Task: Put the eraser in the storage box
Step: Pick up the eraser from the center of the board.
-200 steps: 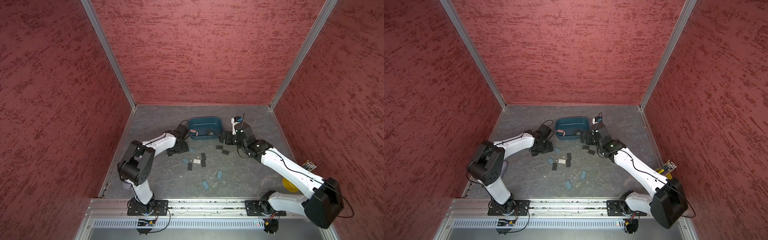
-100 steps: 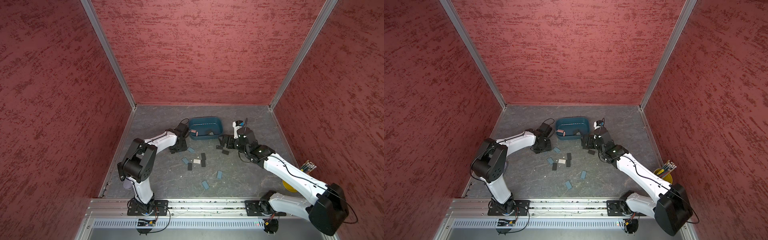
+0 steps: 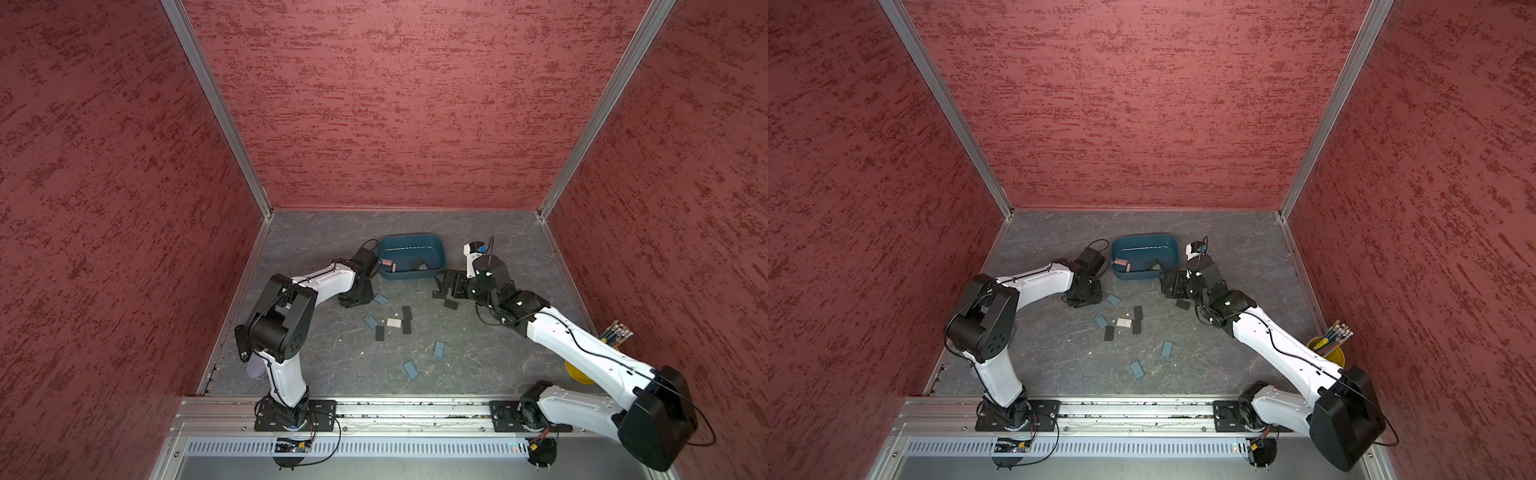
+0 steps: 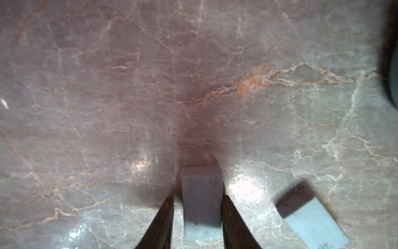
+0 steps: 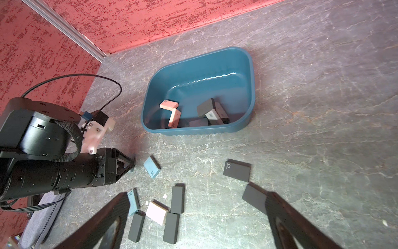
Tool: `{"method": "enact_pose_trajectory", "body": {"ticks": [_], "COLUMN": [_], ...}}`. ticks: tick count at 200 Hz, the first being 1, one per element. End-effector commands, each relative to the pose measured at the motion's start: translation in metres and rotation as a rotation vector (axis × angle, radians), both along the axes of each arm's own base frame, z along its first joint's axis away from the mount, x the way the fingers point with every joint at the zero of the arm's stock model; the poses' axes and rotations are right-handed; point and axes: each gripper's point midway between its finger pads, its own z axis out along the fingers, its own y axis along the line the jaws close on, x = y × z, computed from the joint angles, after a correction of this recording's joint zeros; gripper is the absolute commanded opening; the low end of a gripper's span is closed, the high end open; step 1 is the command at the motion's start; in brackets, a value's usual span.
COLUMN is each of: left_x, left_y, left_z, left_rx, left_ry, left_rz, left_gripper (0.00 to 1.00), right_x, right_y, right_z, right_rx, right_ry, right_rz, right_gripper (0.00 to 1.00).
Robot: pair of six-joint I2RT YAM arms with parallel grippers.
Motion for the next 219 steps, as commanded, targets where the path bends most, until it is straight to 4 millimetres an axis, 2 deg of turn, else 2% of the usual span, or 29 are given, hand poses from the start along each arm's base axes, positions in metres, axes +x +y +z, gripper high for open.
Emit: {"method": "enact_pose_trajectory", "body": {"ticks": [1, 36, 112, 192, 219], "left_x": [0.0, -0.003, -0.008, -0.014, -0.011], "left_y": [0.002, 0.002, 0.0, -0.008, -0.013], "left_z": [-0.008, -0.007, 0.013, 0.044, 0.062], "left_rx": [0.01, 0.003, -0.008, -0.03, -0.036], "left_ry": [0.014, 0.015, -0.019, -0.068, -0.092], "left_rz": [0.0, 0.004, -0.002, -0.029, -0.046], "left_gripper": [0.34, 0.28, 0.22, 0.21, 0.21], "right_x": [0.001, 0.003, -0.001, -0.009, -0.011], "right_y": [0.005, 0.002, -0.02, -0.03, -0.032], "right_z": [0.01, -0.003, -0.064, -0.103, -0.117], "right_rx": [0.026, -0.004, -0.13, -0.187, -0.205], "right_ry": [-0.025, 0.021, 0.186, 0.273, 0.304], "right_rz": [0.006, -0.02, -0.145, -0.203, -0.216], "right_gripper": [0.99, 0.99, 0.99, 0.99, 0.99]}}
